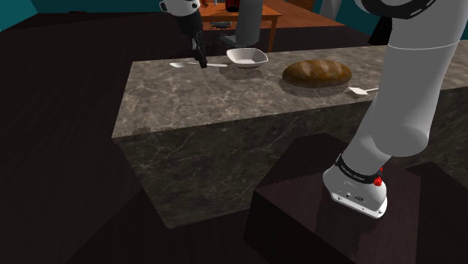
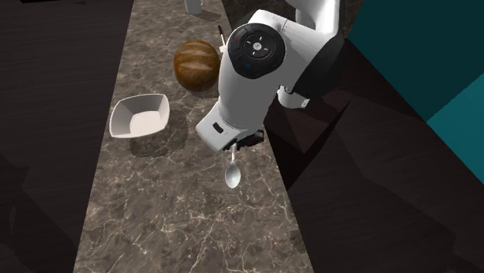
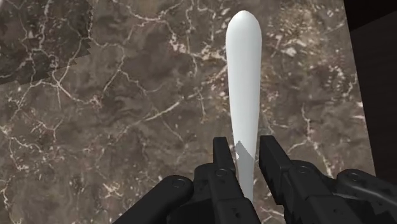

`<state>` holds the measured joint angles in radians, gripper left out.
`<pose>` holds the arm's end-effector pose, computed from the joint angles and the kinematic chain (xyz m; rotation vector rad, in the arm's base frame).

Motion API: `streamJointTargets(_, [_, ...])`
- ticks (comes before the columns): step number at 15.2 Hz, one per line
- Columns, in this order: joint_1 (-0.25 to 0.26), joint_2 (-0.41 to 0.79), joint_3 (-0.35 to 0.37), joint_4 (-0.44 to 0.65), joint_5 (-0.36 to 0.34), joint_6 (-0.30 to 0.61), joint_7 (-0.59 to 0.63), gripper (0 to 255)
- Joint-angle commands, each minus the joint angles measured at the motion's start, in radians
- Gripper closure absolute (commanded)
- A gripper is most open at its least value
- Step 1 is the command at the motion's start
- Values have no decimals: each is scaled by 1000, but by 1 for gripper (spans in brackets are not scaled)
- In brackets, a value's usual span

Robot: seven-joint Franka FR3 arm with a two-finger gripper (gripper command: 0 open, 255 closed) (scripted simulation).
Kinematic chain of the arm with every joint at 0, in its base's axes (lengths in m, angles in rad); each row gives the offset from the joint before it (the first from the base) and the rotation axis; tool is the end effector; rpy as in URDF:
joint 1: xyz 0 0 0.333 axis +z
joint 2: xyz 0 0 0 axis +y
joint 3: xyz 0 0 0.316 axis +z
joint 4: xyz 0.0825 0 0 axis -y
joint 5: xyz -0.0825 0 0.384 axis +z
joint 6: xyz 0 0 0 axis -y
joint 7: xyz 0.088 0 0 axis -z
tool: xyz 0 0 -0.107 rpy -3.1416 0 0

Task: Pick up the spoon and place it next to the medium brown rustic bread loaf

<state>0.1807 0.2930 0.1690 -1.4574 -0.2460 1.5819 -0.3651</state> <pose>0.6063 0.1798 0.5082 2.7409 1.0549 -0.2439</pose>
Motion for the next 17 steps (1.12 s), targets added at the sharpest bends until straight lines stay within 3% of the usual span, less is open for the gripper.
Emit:
streamJointTargets(1, [1, -3, 1, 15, 1, -19, -3, 255])
streamJointTargets(9, [-114, -121, -65, -152, 5, 69, -164, 255])
streamJointTargets(17, [-219, -173, -143, -228, -2, 136, -335, 255])
